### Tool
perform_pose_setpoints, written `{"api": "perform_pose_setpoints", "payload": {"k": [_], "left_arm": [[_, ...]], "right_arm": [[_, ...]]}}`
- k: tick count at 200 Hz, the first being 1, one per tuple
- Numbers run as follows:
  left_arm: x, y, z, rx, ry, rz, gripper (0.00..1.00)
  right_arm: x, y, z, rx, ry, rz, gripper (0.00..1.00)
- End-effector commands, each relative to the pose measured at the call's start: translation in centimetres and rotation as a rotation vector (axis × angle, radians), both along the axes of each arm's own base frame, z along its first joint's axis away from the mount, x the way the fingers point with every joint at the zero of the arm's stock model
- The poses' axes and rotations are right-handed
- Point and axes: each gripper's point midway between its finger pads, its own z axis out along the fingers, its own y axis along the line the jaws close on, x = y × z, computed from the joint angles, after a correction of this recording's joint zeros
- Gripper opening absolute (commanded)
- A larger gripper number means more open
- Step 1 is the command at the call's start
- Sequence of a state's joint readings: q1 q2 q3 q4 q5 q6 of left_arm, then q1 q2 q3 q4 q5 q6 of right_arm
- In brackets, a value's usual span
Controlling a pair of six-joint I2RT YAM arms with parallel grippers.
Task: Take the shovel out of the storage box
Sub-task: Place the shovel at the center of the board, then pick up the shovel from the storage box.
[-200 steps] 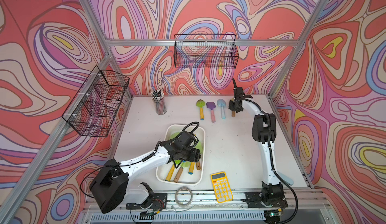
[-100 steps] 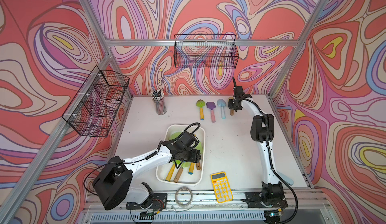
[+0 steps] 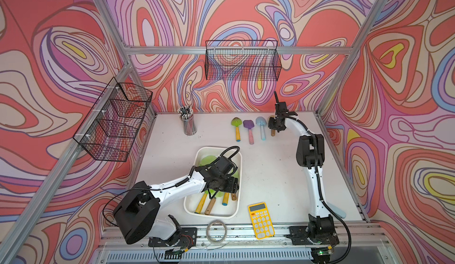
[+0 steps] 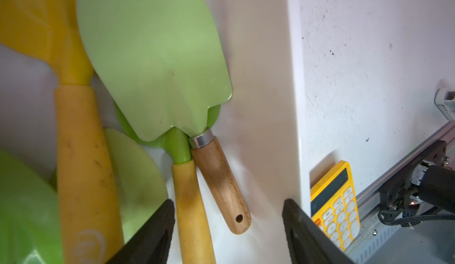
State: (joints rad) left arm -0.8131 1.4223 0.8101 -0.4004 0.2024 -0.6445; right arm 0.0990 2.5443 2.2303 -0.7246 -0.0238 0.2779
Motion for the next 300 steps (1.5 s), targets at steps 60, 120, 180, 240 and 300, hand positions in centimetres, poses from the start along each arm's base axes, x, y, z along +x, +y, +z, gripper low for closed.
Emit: {"api": "perform_pose_setpoints", "payload": {"k": [60, 120, 180, 240, 300], "left_arm": [[0.0, -1.1, 0.1, 0.018, -0.01, 0.01, 0.51], [-0.8, -0.9, -1.9, 0.087, 0.032, 0.033, 0.43], [-1.5, -0.4, -3.2, 0.161, 0.06, 0.032, 0.42], [-2.4, 1.4, -3.9, 0.317, 0.043, 0.004, 0.41], [-2.5, 2.7, -4.8, 0.447, 0.021, 0.007, 0.31]], "right_arm": [[-4.8, -0.3, 12.6, 0.053, -0.185, -0.036, 0.38], [-8.5, 0.8, 15.0, 0.113, -0.22, -0.022, 0.36], [-11.1, 4.5, 15.3, 0.108, -0.212, 0.046, 0.36], [-13.2, 7.5, 14.5, 0.097, -0.19, 0.11, 0.37], [-14.2, 8.2, 14.0, 0.091, -0.179, 0.13, 0.37]]}}
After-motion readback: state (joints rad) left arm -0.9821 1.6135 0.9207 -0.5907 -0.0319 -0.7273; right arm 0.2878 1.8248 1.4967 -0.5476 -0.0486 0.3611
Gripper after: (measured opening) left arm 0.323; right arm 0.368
